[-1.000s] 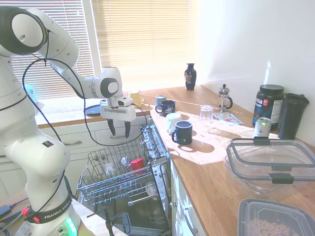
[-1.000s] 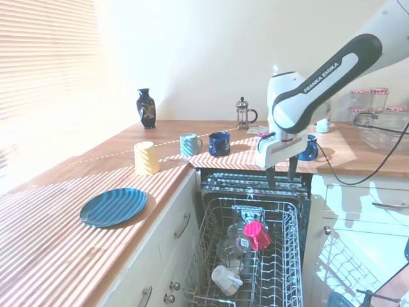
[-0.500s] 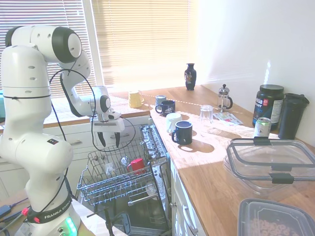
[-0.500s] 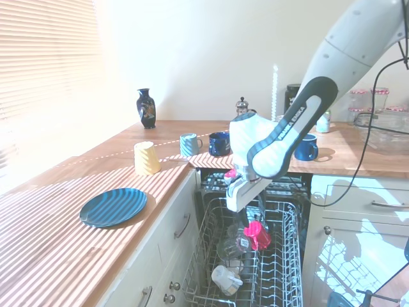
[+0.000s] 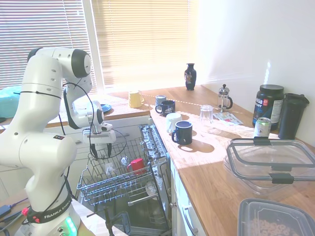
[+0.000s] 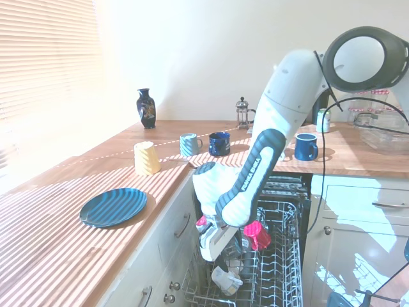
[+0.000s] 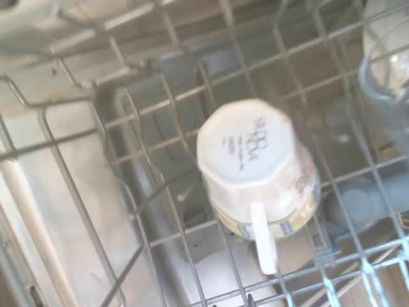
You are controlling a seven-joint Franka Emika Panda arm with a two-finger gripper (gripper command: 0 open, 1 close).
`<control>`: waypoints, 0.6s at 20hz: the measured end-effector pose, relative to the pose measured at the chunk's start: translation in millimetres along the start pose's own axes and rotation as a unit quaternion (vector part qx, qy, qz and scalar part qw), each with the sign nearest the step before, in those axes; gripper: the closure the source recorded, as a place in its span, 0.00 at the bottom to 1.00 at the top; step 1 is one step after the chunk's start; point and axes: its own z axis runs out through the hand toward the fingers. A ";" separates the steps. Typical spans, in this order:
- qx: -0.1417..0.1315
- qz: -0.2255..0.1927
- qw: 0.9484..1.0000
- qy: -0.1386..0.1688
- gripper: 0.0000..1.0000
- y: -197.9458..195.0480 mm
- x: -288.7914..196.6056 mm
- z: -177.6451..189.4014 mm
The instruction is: Move the white mug from the dishwasher to the counter
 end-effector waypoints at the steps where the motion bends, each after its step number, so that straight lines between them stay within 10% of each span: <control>1: -0.008 -0.005 1.000 0.001 0.00 -1.4 -1.3 9.0; 12: -0.055 -0.026 0.998 0.015 0.00 -32.1 -0.8 66.1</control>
